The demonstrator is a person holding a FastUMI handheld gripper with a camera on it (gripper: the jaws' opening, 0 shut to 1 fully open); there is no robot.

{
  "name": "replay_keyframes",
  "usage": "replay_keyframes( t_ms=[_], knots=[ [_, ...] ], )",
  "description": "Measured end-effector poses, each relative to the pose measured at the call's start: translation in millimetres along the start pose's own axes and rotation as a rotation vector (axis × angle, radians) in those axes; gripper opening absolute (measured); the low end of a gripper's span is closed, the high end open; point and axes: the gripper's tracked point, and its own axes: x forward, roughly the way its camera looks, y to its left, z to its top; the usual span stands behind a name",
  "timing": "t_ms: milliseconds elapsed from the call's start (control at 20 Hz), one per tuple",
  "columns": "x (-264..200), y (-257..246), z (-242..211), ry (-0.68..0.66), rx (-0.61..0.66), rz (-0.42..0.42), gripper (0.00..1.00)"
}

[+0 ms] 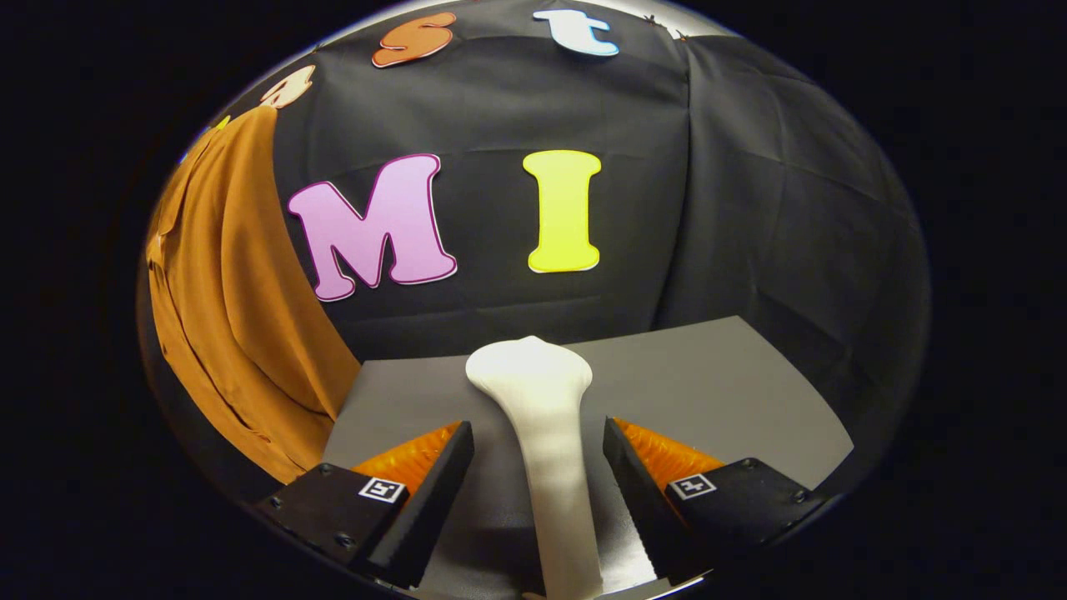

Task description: Iron the clothes twice with a garment steamer, once on the left side and once on the right side.

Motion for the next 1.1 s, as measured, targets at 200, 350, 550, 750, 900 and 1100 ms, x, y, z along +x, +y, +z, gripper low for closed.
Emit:
replay_keyframes(
  t_ms=[200, 350, 550, 750, 900, 1100],
  knots=[
    [11, -3, -11, 0.070, -0.021, -0.017, 0.99],
    [16, -7, -16, 0.101, -0.009, -0.030, 0.99],
    [22, -7, -30, 0.163, -0.021, -0.032, 0.92],
    [30, -9, -39, 0.199, -0.071, -0.049, 0.50],
    [23, -11, -36, 0.189, -0.083, -0.054, 0.40],
    [16, -16, -27, 0.147, -0.051, -0.055, 0.40]
  ],
)
